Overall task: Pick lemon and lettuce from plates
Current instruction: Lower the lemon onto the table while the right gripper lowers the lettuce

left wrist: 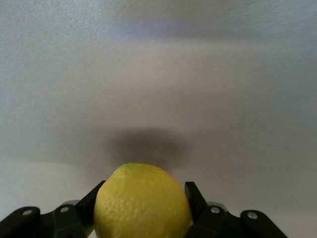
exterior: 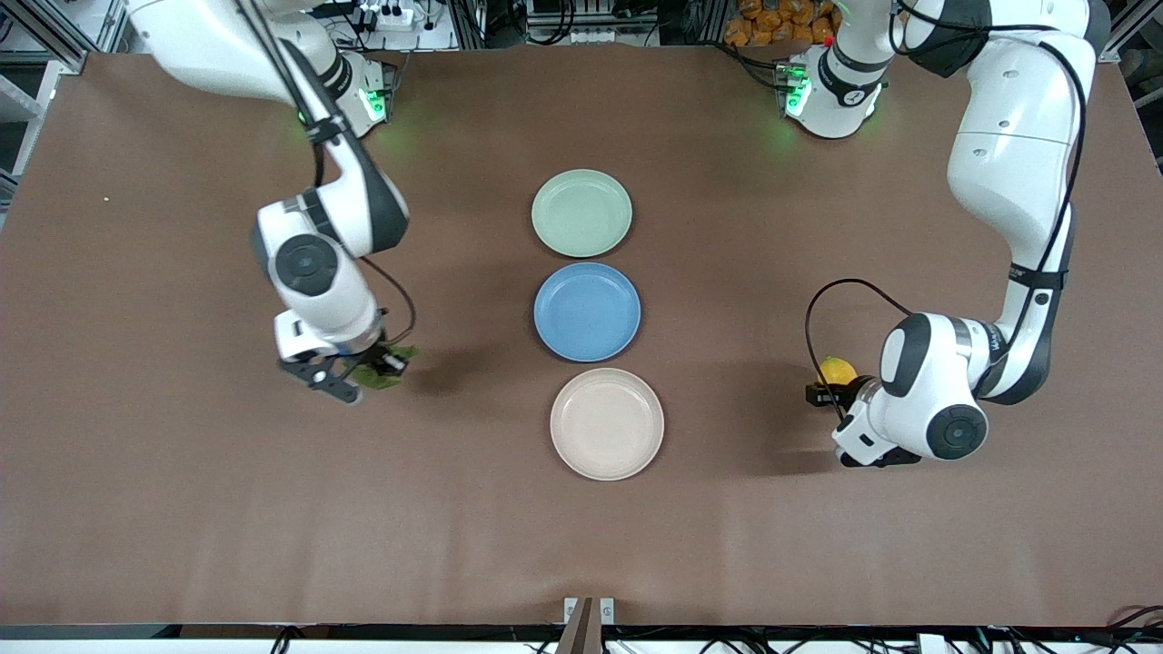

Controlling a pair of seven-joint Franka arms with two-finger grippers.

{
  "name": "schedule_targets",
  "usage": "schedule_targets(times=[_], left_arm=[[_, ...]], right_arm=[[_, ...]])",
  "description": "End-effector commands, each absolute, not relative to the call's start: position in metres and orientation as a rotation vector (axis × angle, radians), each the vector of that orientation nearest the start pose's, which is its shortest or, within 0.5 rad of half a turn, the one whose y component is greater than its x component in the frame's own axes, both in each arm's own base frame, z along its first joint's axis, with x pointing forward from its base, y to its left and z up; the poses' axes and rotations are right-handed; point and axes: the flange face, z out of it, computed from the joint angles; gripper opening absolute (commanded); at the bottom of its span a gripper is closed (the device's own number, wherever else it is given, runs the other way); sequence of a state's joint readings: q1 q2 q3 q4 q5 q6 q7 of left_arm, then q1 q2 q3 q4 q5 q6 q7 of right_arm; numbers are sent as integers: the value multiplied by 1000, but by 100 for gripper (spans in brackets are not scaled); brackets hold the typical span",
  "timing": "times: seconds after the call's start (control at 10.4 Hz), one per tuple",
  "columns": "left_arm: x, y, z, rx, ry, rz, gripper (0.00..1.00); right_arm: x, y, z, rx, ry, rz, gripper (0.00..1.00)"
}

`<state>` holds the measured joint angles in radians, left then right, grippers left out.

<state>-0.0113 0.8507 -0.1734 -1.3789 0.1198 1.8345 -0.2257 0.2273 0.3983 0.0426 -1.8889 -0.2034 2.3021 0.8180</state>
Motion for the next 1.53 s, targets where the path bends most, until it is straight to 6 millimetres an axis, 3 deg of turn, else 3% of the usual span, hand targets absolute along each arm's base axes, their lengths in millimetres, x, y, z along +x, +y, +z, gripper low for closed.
schedule_targets(times=[0.0, 0.19, 0.29, 0.38, 0.48, 0.77, 0.96, 1.05, 1.15, 1.25, 1.44], left_arm=[[682, -84, 172, -3017, 23, 571, 38], [683, -80, 170, -3018, 28, 564, 40], [684, -79, 169, -3020, 26, 559, 42], [685, -72, 170, -3021, 13, 557, 61], [686, -71, 174, -3021, 9, 550, 100], [691, -70, 199, -3022, -7, 513, 100], [690, -69, 215, -3003, -9, 561, 100], [690, -68, 222, -3000, -11, 558, 100], [689, -66, 228, -2995, -15, 568, 100], [687, -67, 238, -2992, -16, 577, 100], [690, -69, 267, -2994, -15, 551, 100]], right_arm=[[625, 102, 304, -3203, 565, -114, 0], [621, 70, 302, -3222, 536, -8, 0], [619, 65, 300, -3223, 546, 5, 0], [615, 51, 297, -3219, 560, 10, 0], [615, 43, 301, -3218, 513, 9, 0], [608, -11, 303, -3134, 401, 75, 0], [600, -23, 296, -3134, 380, 108, 0], [599, -23, 297, -3135, 380, 110, 38], [599, -22, 300, -3135, 378, 103, 91], [599, -18, 307, -3137, 366, 91, 100], [596, -6, 322, -3144, 346, 102, 100]])
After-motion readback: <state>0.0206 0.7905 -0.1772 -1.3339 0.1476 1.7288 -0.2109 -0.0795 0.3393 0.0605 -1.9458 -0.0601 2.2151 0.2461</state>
